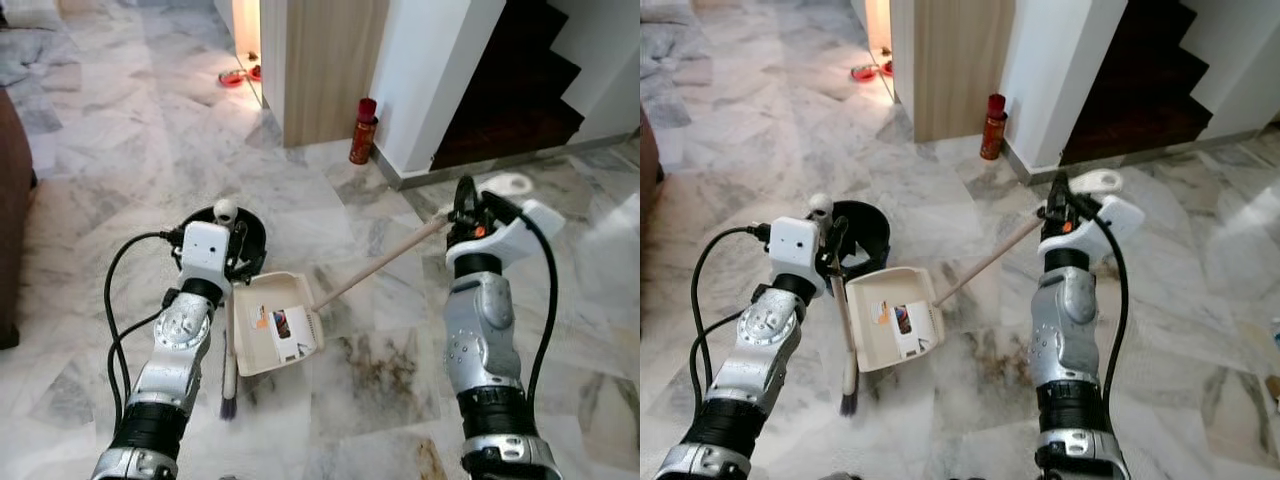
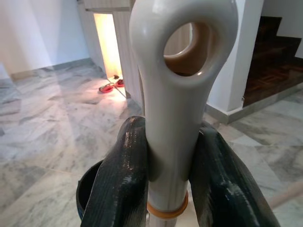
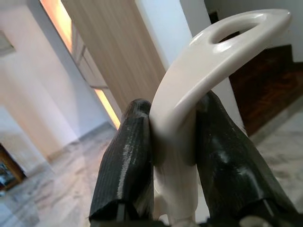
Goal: Sweep floor
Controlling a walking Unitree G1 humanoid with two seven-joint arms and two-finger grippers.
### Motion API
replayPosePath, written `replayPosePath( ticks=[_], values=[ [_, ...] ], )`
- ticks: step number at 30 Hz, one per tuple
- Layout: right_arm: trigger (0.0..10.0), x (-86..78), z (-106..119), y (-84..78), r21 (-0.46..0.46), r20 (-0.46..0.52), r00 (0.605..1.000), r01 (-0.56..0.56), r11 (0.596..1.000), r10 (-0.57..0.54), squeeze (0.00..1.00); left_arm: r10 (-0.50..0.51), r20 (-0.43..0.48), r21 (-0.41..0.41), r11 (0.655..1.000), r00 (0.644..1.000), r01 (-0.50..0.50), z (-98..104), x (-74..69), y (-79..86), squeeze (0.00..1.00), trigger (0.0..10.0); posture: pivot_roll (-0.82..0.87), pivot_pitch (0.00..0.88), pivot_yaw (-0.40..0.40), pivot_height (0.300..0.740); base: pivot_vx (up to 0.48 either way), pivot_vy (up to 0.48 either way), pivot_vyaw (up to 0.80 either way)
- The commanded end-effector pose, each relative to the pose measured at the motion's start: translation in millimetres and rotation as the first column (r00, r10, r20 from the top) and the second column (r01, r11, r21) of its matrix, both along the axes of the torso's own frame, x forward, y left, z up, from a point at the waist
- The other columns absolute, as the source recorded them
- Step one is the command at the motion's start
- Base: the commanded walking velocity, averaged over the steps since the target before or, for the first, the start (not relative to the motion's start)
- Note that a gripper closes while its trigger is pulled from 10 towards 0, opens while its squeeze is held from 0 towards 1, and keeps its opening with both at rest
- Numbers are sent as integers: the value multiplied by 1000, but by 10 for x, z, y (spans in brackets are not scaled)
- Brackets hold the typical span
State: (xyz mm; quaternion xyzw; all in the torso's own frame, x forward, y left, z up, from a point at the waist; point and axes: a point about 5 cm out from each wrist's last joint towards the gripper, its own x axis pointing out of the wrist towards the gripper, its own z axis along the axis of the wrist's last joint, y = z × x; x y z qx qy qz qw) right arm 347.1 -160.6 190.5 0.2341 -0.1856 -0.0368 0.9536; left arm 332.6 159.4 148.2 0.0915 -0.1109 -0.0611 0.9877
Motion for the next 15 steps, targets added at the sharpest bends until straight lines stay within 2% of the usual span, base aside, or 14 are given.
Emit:
replayPosePath(
  ticks=[1,5,11,15],
  values=[
    [10000,-13,251,-15,61,100,995,1,998,-7,0,-18,47,4,1000,999,18,69,-11,-37,0,10000,202,89,-109,740,0,0,0],
    [10000,-15,383,56,63,141,990,-34,997,25,0,-21,58,23,1000,998,20,77,-18,-49,0,10000,204,80,-111,740,0,0,0],
    [10000,-16,432,94,49,152,987,-50,998,42,0,-16,61,20,1000,998,15,82,-20,-54,0,10000,206,90,-114,740,0,0,0],
    [10000,-22,408,109,42,138,989,-55,998,49,0,-8,61,21,1000,998,7,84,-16,-47,0,10000,208,100,-115,740,134,0,800]
  ],
)
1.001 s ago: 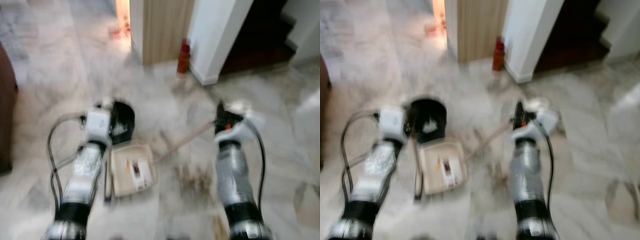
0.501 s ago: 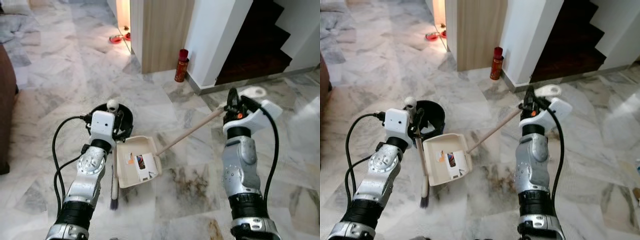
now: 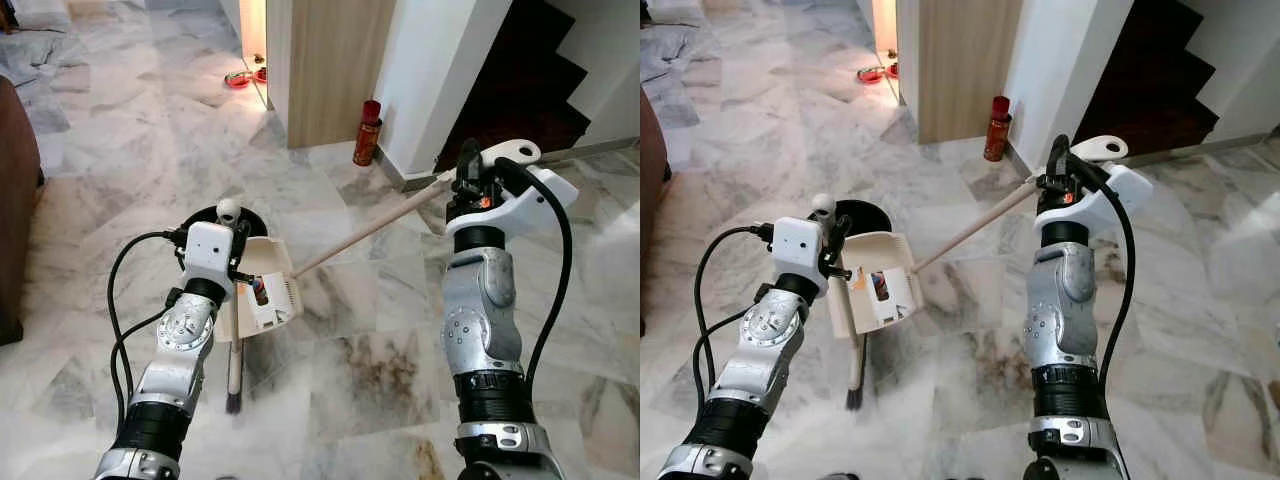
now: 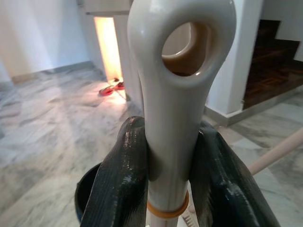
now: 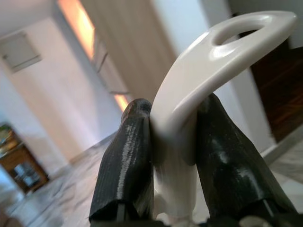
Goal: Sweep floor
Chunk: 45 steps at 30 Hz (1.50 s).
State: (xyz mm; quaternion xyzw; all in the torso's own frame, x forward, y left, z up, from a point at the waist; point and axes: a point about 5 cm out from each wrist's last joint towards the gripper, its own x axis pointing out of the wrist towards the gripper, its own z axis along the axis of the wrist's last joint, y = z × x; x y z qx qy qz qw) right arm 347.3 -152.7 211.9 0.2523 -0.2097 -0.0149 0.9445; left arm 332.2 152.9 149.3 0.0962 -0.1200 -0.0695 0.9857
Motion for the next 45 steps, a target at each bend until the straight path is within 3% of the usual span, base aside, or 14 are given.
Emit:
replayPosePath(
  ticks=[1,18,39,45],
  values=[
    [10000,-26,188,28,20,72,997,-16,1000,14,0,10,44,10,1000,999,-11,73,-13,20,0,10000,208,100,-115,740,296,0,800],
    [10000,-22,173,37,38,59,998,-23,999,21,0,15,45,15,1000,999,-15,77,-15,42,0,10000,215,113,-115,740,339,0,120],
    [10000,-30,278,49,56,92,995,-31,998,26,0,19,73,9,1000,997,-19,116,-35,42,0,10000,215,124,-118,740,0,0,0],
    [10000,-34,262,60,54,87,996,-34,998,29,0,48,155,70,996,987,-60,196,-91,100,0,10000,217,118,-113,740,0,0,0]
  ],
)
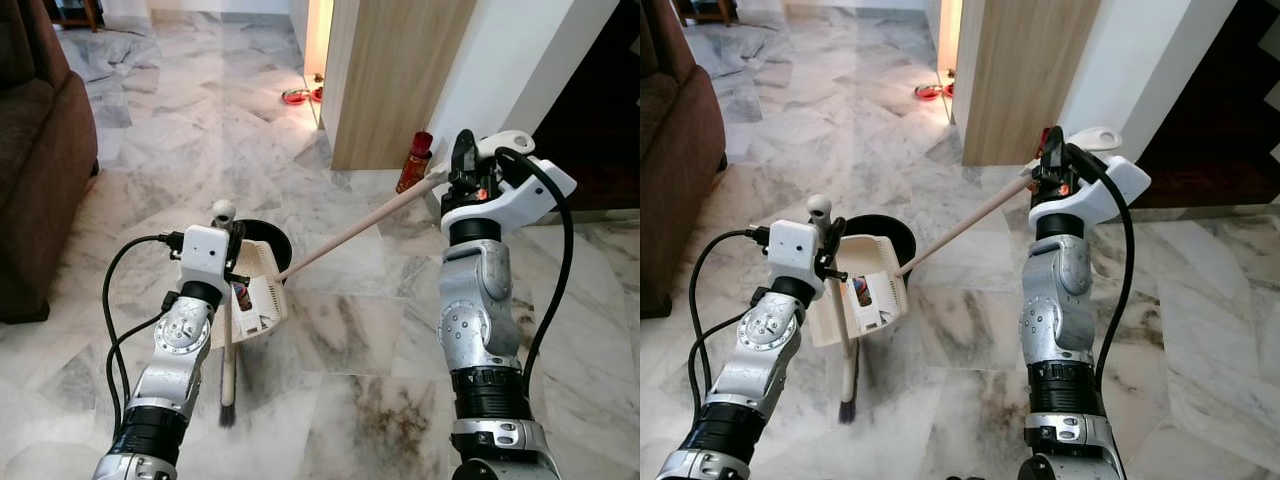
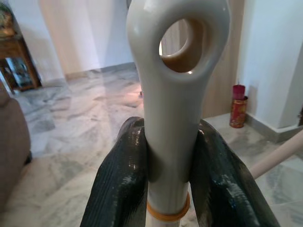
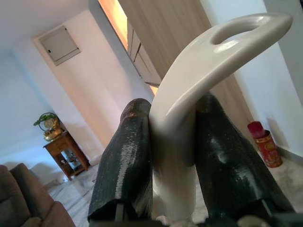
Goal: Sweep floor
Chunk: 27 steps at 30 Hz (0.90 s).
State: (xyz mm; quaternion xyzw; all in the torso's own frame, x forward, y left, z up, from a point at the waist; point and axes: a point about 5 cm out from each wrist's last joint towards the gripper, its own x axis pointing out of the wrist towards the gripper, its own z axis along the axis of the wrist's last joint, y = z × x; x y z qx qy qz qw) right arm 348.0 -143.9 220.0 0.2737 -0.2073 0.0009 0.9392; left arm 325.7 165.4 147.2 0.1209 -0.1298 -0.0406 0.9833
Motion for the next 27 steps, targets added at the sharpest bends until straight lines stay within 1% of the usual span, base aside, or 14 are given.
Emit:
replayPosePath(
  ticks=[1,3,5,7,11,14,23,27],
  values=[
    [10000,-46,173,-23,21,78,997,8,1000,-9,0,16,144,48,999,989,-23,240,-56,5,0,10000,215,114,-110,740,0,0,0],
    [10000,-48,170,-22,22,77,997,8,1000,-10,0,55,165,81,994,985,-69,263,-85,53,0,10000,215,113,-109,740,0,0,0],
    [10000,-51,166,-24,23,76,997,10,1000,-11,0,88,179,133,985,980,-112,269,-140,129,0,10000,215,111,-107,740,0,0,0],
    [10000,-54,158,-23,23,74,997,10,1000,-12,0,112,189,150,979,976,-141,272,-186,190,0,10000,217,111,-107,740,0,0,0],
    [10000,-55,150,-18,24,72,997,7,1000,-9,0,165,199,150,969,966,-196,264,-250,293,0,10000,220,111,-108,740,0,0,0],
    [10000,-52,153,-16,24,72,997,6,1000,-7,0,196,189,137,965,962,-224,224,-295,353,0,10000,222,116,-112,740,0,0,0],
    [10000,-42,158,-12,24,71,997,0,1000,-2,0,243,194,110,957,950,-268,221,-352,380,0,10000,226,123,-118,740,0,0,0],
    [10000,-39,162,-7,25,71,997,-1,1000,-1,0,263,202,111,951,943,-289,234,-367,401,0,10000,227,126,-118,740,0,0,0]
  ],
)
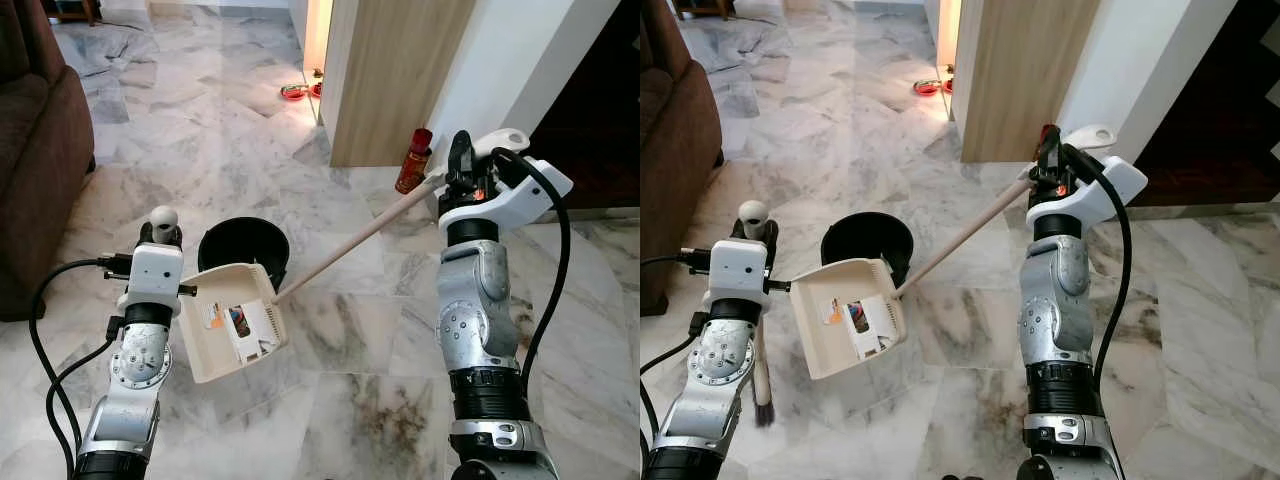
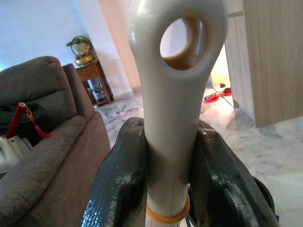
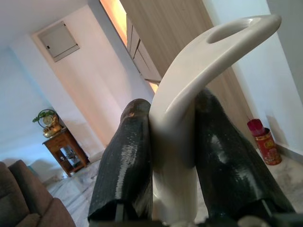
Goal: Sweep floor
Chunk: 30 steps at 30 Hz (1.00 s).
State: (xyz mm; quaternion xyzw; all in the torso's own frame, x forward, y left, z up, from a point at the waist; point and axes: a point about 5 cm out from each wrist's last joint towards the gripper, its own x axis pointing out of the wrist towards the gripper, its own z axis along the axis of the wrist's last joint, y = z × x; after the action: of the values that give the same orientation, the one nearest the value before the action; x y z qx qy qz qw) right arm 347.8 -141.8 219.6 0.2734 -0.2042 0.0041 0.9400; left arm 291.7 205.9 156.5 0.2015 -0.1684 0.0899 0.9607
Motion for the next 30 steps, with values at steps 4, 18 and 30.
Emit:
replayPosePath(
  ticks=[4,18,30],
  values=[
    [10000,-37,167,-24,30,76,997,5,1000,-7,0,22,68,18,1000,997,-24,152,-31,14,0,10000,227,132,-117,740,60,0,0],
    [10000,-51,154,-10,29,73,997,1,1000,-3,0,30,70,-7,1000,997,-30,154,-19,2,0,10000,223,129,-116,740,271,0,0],
    [10000,-59,148,-25,27,74,997,3,1000,-5,0,16,85,-9,1000,996,-16,166,-32,-26,0,10000,223,106,-119,740,315,0,0]
  ],
)
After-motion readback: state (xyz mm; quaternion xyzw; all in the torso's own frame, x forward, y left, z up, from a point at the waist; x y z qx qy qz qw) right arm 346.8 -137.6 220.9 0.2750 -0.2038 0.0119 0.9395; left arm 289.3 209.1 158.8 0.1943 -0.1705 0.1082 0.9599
